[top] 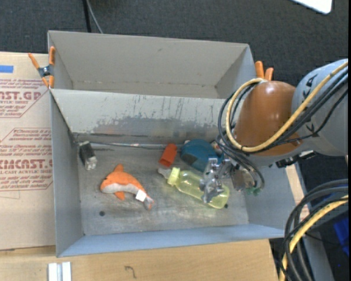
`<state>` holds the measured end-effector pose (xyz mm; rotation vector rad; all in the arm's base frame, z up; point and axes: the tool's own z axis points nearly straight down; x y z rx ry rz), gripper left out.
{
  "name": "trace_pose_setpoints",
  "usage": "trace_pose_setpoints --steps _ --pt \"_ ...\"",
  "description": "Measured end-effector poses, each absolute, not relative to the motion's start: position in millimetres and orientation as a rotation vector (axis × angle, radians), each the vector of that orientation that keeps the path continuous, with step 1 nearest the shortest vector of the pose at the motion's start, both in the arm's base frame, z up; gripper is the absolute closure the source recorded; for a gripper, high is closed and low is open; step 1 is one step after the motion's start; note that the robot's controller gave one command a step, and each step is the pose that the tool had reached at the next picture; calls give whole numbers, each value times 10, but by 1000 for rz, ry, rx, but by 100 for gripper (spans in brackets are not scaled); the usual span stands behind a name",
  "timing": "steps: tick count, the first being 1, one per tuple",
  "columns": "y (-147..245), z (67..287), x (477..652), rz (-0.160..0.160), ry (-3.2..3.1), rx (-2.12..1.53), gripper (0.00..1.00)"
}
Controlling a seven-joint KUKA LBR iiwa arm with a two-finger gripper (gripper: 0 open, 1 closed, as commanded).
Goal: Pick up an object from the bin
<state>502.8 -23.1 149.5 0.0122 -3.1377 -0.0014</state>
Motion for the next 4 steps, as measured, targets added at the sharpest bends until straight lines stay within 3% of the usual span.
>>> trace_pose_setpoints --steps 1,2,3,4 --pt "-207 1758 5178 -1 -3141 -126 0" --pt "-207 1758 5178 -1 -3141 -126 0" --pt "-285 843 5418 -2 -3145 -107 100" --pt "-285 843 5418 -2 -3145 -108 100"
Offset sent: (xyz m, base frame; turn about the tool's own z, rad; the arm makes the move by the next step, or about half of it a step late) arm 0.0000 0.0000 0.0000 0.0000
